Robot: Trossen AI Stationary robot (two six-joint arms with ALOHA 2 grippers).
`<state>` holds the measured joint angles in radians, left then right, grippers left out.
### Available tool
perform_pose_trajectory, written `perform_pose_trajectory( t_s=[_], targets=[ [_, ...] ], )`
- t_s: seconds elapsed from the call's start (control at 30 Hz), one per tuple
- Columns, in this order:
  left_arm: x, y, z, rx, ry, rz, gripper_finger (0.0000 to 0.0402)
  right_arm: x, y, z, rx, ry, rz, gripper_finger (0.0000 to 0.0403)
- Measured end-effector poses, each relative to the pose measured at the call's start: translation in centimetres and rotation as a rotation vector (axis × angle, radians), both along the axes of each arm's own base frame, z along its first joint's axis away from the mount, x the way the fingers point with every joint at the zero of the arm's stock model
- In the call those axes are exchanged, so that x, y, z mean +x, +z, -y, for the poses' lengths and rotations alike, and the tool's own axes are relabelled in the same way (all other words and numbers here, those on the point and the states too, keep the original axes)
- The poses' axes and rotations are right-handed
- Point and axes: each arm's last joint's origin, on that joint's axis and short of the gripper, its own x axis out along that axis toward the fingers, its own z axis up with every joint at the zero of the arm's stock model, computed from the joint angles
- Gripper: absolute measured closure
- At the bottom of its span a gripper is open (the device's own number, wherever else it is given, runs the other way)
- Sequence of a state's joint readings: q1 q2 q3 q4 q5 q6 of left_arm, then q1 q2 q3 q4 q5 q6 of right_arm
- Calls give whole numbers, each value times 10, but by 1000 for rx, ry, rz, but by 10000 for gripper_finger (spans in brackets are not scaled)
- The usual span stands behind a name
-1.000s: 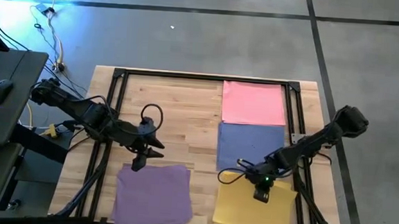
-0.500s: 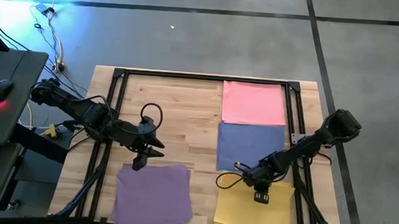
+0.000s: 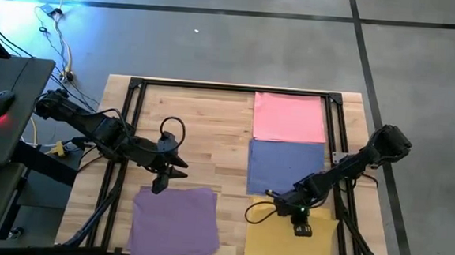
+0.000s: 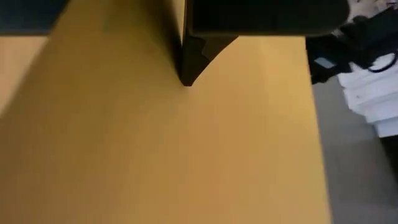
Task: Organize paper
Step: Stack the yellow paper on the bottom right of the table
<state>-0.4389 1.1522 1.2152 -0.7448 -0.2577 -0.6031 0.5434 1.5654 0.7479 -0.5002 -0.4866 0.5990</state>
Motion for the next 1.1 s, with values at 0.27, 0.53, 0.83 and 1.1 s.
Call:
perform_pose_trajectory(
  t_s=[0.27, 0.53, 0.83, 1.1],
  targets=[
    [0, 0, 0, -17, 15, -2, 268, 1, -3, 4, -124, -30, 69, 403],
    [-2, -2, 1, -105, 30, -46, 268, -1, -4, 7, -201, -52, 62, 388],
    [-18, -15, 3, -169, 148, -243, 268, -3, 3, 10, -230, -143, -68, 255],
    [-29, -36, 9, -210, 291, -352, 268, 10, 30, 2, -172, -168, -101, 188]
  ],
)
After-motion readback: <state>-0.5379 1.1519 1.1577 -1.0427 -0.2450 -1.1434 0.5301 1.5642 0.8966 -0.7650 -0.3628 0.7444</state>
